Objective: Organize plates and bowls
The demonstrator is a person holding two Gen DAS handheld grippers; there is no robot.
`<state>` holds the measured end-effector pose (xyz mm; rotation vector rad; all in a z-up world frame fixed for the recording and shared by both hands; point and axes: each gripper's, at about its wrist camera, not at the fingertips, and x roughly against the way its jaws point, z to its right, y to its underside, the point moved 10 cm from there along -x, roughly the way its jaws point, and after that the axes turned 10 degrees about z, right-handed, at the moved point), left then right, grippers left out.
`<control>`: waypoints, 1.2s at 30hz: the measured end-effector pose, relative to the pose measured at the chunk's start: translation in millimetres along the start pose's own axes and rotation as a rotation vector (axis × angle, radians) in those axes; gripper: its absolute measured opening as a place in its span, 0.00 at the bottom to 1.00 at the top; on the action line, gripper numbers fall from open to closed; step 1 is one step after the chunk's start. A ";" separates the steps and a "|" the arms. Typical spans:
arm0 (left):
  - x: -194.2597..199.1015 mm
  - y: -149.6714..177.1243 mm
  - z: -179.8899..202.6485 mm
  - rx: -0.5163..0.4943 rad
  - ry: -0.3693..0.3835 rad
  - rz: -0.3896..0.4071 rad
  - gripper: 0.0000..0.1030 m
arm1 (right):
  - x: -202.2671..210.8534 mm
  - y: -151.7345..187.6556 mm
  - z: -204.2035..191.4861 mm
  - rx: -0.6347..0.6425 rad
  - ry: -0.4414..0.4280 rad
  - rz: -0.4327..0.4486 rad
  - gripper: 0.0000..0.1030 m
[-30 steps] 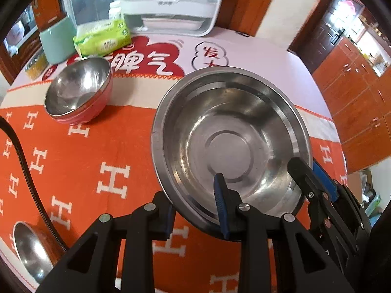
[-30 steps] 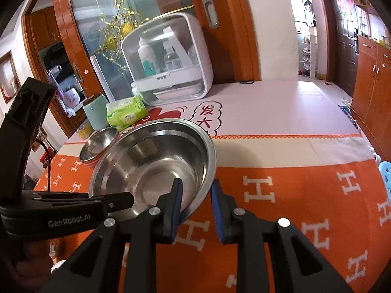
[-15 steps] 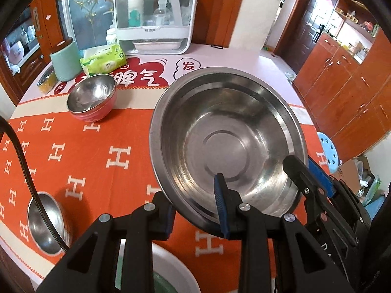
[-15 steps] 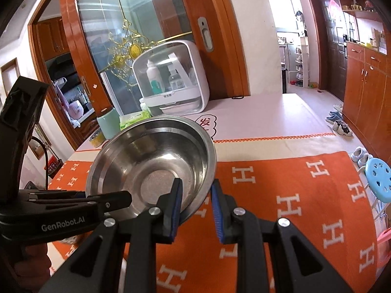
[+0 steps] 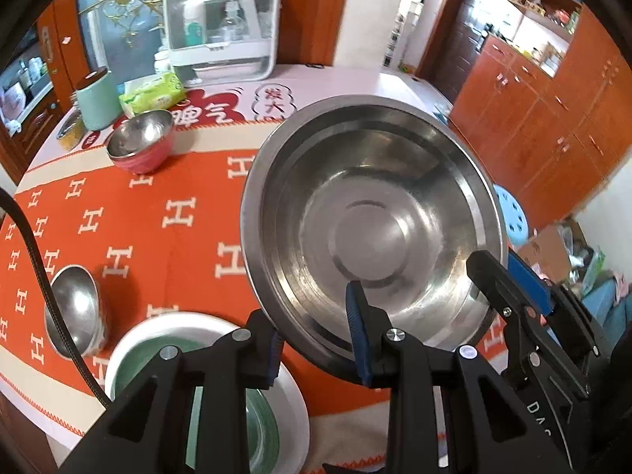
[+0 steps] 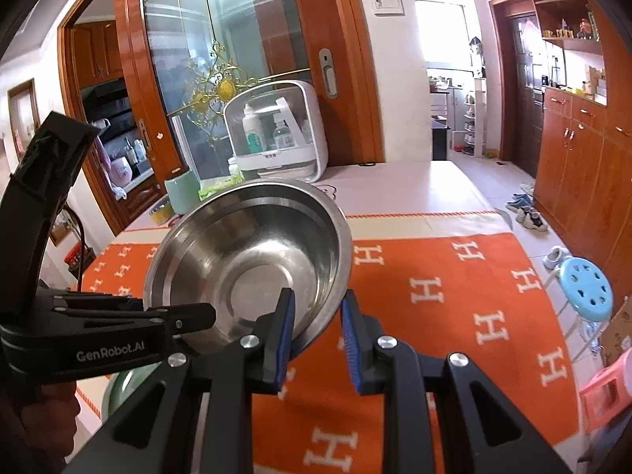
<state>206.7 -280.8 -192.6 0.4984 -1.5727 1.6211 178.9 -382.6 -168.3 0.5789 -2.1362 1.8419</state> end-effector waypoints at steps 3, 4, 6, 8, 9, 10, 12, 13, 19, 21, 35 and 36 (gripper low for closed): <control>0.1 13.7 9.5 -0.022 0.023 -0.027 0.27 | 11.6 10.7 5.5 -0.012 0.019 -0.021 0.23; 0.0 19.5 13.3 -0.030 0.032 -0.038 0.27 | 15.3 15.8 8.6 -0.017 0.031 -0.031 0.23; -1.8 27.6 18.7 -0.048 0.044 -0.059 0.27 | 20.3 25.2 12.0 -0.013 0.052 -0.052 0.23; -4.9 38.9 24.2 -0.073 0.051 -0.088 0.27 | 24.8 35.5 14.5 -0.003 0.069 -0.077 0.23; -5.9 43.5 26.5 -0.080 0.054 -0.098 0.27 | 27.6 40.5 14.7 0.000 0.076 -0.086 0.23; -7.4 49.2 28.2 -0.086 0.058 -0.112 0.27 | 31.5 47.9 16.2 0.000 0.086 -0.102 0.23; -11.7 62.8 31.9 -0.097 0.068 -0.151 0.27 | 36.0 57.4 18.0 -0.002 0.098 -0.125 0.24; -13.5 67.9 33.0 -0.100 0.071 -0.164 0.27 | 38.9 63.3 19.2 -0.003 0.103 -0.137 0.24; -25.8 104.5 40.1 -0.118 0.084 -0.262 0.27 | 46.3 96.9 25.5 -0.015 0.107 -0.222 0.24; -28.3 115.8 43.1 -0.125 0.094 -0.294 0.27 | 47.2 107.8 28.9 -0.028 0.104 -0.256 0.24; -39.4 154.6 51.7 -0.155 0.098 -0.411 0.28 | 52.7 149.2 36.8 -0.059 0.095 -0.363 0.24; -41.7 155.4 50.5 -0.156 0.097 -0.416 0.28 | 53.2 151.1 37.3 -0.059 0.093 -0.369 0.24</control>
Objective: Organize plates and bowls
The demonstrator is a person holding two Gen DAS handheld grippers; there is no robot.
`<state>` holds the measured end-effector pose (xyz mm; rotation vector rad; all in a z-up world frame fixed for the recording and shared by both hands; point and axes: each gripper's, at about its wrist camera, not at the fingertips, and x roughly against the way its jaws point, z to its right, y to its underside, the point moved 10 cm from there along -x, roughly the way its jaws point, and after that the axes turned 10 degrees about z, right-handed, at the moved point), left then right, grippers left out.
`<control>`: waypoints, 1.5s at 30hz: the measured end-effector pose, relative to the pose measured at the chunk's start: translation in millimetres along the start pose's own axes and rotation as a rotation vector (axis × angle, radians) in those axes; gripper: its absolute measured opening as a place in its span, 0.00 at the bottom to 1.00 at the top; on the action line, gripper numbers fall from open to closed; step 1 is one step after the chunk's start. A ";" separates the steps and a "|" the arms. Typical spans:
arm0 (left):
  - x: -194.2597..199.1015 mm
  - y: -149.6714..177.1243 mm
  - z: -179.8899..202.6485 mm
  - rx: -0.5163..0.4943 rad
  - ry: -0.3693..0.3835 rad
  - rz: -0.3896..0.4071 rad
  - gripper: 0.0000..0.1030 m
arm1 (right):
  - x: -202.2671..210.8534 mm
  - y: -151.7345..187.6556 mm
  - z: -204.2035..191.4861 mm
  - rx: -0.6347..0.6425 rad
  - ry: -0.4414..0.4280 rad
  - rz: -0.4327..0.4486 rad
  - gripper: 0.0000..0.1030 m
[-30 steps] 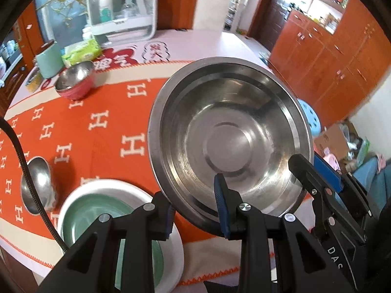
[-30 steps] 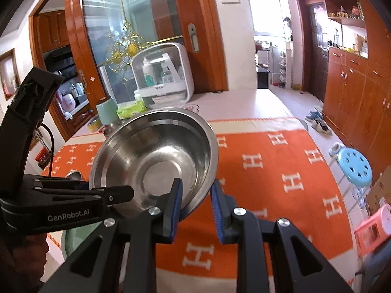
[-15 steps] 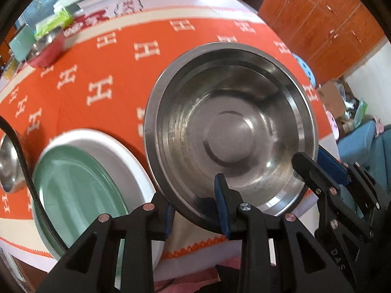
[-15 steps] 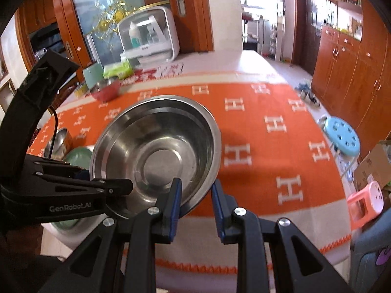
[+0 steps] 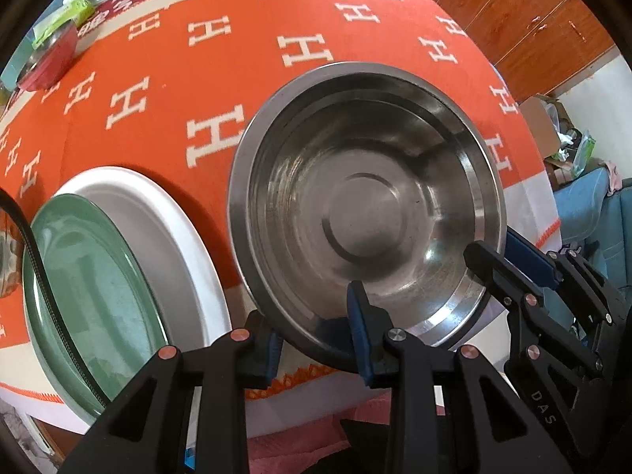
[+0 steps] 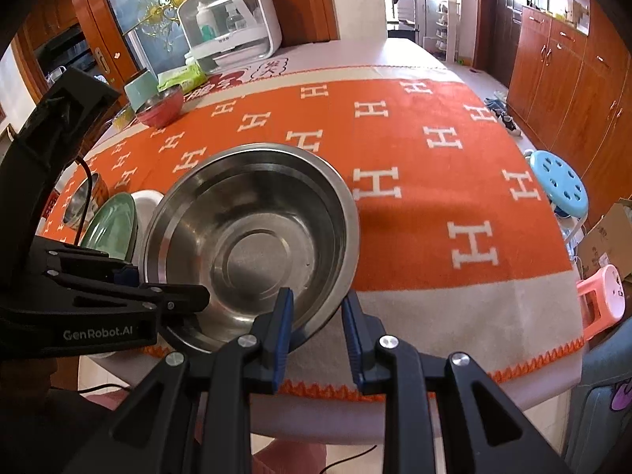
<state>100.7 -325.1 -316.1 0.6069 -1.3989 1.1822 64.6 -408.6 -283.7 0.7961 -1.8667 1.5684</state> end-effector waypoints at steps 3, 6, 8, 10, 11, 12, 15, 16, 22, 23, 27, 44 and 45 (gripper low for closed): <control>-3.6 1.7 0.3 0.000 0.003 -0.015 0.28 | -0.5 2.2 1.8 -0.002 -0.008 -0.012 0.25; -3.1 2.0 1.4 -0.006 0.003 -0.016 0.29 | -0.7 2.8 3.2 -0.002 -0.018 -0.023 0.25; -1.9 1.0 1.9 -0.018 -0.009 -0.013 0.31 | -0.5 2.1 4.0 0.005 -0.021 -0.025 0.25; -0.4 -1.4 2.0 -0.033 -0.029 -0.003 0.33 | -1.0 0.0 6.9 0.014 -0.016 -0.026 0.25; 2.2 -2.3 1.5 -0.039 -0.030 0.006 0.34 | -1.0 -0.8 8.2 0.017 -0.016 -0.025 0.25; 5.2 -3.9 1.3 -0.042 -0.031 0.017 0.34 | -0.4 -1.5 9.6 0.015 -0.018 -0.024 0.25; 15.1 -8.5 2.6 -0.060 -0.037 0.051 0.40 | 1.4 -7.2 14.9 0.008 -0.014 -0.013 0.25; 18.4 -10.1 1.5 -0.067 -0.038 0.060 0.43 | 1.6 -9.4 15.9 0.010 -0.011 -0.009 0.25; 37.2 -18.2 2.3 -0.075 -0.041 0.114 0.48 | 2.1 -29.7 20.5 0.019 0.004 0.034 0.25; 40.2 -18.3 1.4 -0.074 -0.042 0.123 0.50 | -0.2 -33.9 19.8 0.025 0.005 0.037 0.25; 52.6 -16.8 -12.7 -0.027 -0.055 0.159 0.52 | -7.1 -49.9 13.5 0.046 -0.012 0.046 0.26; 134.5 -14.2 -155.7 0.229 -0.136 0.311 0.63 | -12.1 -127.4 -71.0 0.092 -0.082 0.142 0.50; 139.4 -13.1 -167.2 0.240 -0.145 0.316 0.63 | -12.3 -130.6 -78.9 0.097 -0.088 0.144 0.50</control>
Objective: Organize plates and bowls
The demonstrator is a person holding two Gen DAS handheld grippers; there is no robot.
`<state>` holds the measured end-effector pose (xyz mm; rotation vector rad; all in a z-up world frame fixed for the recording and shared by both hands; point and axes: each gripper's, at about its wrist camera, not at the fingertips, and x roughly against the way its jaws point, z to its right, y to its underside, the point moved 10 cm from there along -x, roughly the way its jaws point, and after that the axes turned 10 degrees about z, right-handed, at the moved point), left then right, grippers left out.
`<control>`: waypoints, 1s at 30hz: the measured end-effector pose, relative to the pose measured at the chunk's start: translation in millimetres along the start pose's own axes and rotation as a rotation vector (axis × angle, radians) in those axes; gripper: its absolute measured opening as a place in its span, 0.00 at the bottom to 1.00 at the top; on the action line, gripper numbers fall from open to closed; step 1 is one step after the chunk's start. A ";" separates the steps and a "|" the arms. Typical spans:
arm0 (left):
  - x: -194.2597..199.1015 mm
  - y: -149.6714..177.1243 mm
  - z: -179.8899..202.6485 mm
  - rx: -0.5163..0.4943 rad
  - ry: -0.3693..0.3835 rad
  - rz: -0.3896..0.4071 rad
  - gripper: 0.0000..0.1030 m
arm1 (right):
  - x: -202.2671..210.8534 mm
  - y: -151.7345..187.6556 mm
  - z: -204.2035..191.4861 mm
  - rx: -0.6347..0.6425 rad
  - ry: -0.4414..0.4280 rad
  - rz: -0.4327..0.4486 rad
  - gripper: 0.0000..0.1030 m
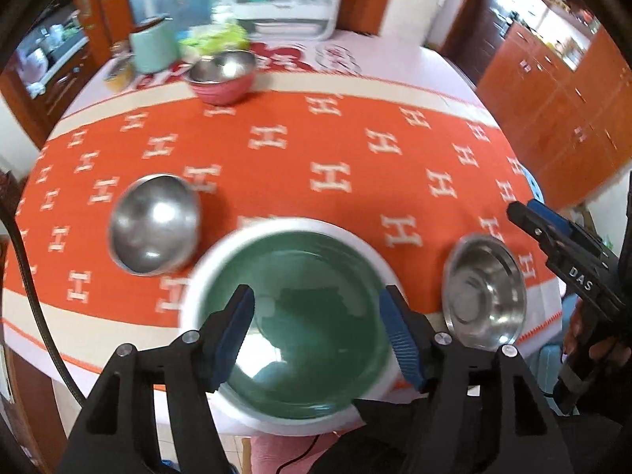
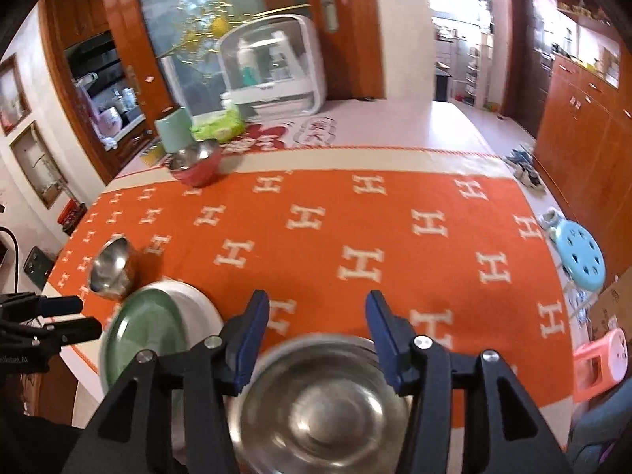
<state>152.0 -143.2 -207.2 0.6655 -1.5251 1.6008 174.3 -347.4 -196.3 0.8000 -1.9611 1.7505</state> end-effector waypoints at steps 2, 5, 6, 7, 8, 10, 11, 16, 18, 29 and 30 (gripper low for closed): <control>5.2 -6.1 -25.0 0.021 -0.018 0.005 0.63 | -3.6 -8.8 -20.0 0.016 -0.021 0.007 0.50; 10.9 -14.4 -55.1 0.036 -0.035 0.016 0.66 | -10.6 -18.9 -46.7 0.030 -0.034 0.016 0.51; 13.1 -17.9 -65.9 0.037 -0.042 0.022 0.67 | -11.9 -20.7 -52.2 0.030 -0.037 0.017 0.51; 15.0 -20.2 -73.8 0.037 -0.045 0.025 0.68 | -14.7 -23.1 -60.4 0.028 -0.042 0.018 0.54; 16.8 -23.8 -84.1 0.036 -0.048 0.029 0.70 | -18.1 -25.4 -70.1 0.026 -0.049 0.020 0.56; 20.9 -30.2 -102.8 0.032 -0.059 0.036 0.71 | -24.3 -28.5 -86.0 0.027 -0.060 0.020 0.57; 23.6 -34.0 -116.2 0.031 -0.070 0.044 0.72 | -29.3 -31.2 -97.9 0.031 -0.066 0.019 0.57; 30.1 -43.7 -164.5 0.033 -0.084 0.046 0.73 | -45.0 -40.7 -136.4 0.033 -0.069 0.031 0.57; 30.2 -48.4 -181.2 0.026 -0.089 0.045 0.73 | -52.1 -45.0 -152.5 0.029 -0.068 0.039 0.57; 13.0 -102.2 -242.3 -0.123 -0.102 0.062 0.74 | -95.2 -67.5 -210.3 0.016 0.011 0.045 0.57; 10.3 -108.8 -246.1 -0.131 -0.102 0.067 0.74 | -97.4 -69.9 -211.2 0.016 0.024 0.041 0.57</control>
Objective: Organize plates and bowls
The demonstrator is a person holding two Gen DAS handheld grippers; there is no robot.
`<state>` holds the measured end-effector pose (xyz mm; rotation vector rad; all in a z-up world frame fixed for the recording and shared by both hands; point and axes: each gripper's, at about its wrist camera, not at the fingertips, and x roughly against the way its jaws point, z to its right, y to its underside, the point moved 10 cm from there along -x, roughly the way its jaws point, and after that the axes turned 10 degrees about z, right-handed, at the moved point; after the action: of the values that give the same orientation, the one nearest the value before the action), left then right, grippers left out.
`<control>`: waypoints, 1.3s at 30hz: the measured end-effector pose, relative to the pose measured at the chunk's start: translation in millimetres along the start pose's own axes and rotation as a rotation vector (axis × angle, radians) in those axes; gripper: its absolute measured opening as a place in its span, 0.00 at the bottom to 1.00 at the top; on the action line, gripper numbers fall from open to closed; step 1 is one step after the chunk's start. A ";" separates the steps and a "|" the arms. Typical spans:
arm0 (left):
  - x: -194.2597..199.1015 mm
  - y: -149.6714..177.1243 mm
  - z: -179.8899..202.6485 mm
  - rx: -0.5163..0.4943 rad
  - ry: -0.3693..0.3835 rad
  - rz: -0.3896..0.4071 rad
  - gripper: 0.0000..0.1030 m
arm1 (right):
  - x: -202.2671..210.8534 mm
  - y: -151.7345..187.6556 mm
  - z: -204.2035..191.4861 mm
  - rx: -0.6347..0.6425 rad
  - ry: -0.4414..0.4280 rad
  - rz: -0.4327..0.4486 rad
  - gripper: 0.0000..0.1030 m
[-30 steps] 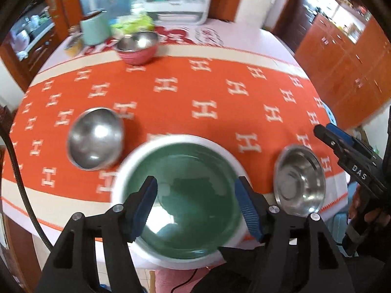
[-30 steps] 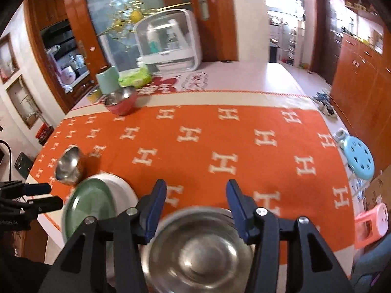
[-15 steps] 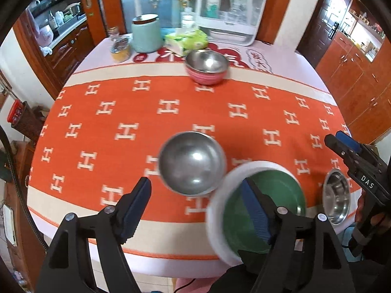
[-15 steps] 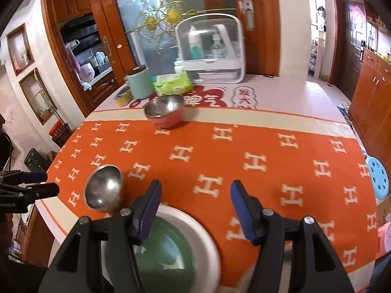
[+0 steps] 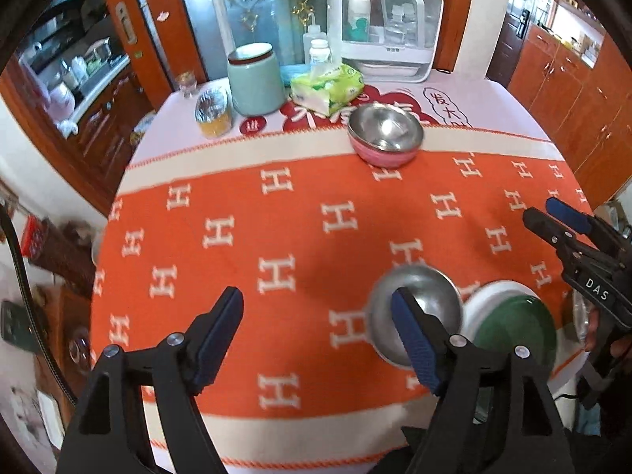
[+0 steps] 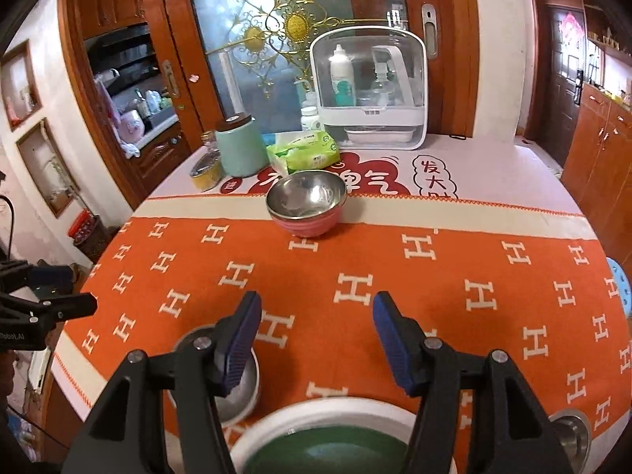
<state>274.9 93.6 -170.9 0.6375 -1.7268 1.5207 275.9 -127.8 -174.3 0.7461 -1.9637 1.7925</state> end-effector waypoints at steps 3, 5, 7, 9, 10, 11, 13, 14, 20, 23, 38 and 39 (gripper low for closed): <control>-12.4 -19.1 -12.0 -0.021 0.005 0.008 0.74 | -7.5 -14.2 -5.5 -0.008 0.000 0.005 0.57; -19.7 -32.1 -17.7 -0.038 0.000 0.015 0.74 | -14.4 -26.7 -6.6 -0.004 0.014 0.007 0.57; -25.4 -45.5 -20.3 -0.056 0.006 0.028 0.74 | -20.4 -40.9 -7.6 0.007 0.027 0.019 0.57; -31.4 -60.8 -20.7 -0.076 0.019 0.040 0.74 | -26.9 -54.7 -7.9 0.015 0.048 0.028 0.57; -33.7 -67.6 -20.4 -0.085 0.022 0.046 0.74 | -31.1 -61.7 -7.0 0.017 0.061 0.029 0.57; -37.1 -76.1 -21.2 -0.093 0.021 0.054 0.75 | -34.5 -66.6 -6.4 0.016 0.067 0.030 0.58; -43.5 -92.7 -22.1 -0.105 0.020 0.069 0.75 | -42.8 -77.2 -5.8 0.013 0.075 0.029 0.58; -46.7 -101.2 -22.4 -0.106 0.023 0.077 0.75 | -48.3 -82.9 -4.9 0.010 0.083 0.025 0.58; -69.6 -139.5 -21.9 -0.101 0.064 0.102 0.74 | -68.8 -104.0 -1.9 -0.020 0.107 0.012 0.58; -85.7 -148.5 -20.8 -0.066 0.092 0.104 0.74 | -79.8 -107.1 -2.2 -0.040 0.105 0.007 0.58; -172.4 -140.9 1.7 0.053 0.215 0.067 0.74 | -147.5 -76.0 11.9 -0.219 0.044 -0.021 0.58; -179.3 -141.1 4.0 0.077 0.236 0.066 0.74 | -152.2 -73.2 13.9 -0.238 0.037 -0.020 0.58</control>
<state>491.3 46.6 -225.9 0.4229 -1.5297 1.6442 441.6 -125.3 -209.7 0.6468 -2.0890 1.5146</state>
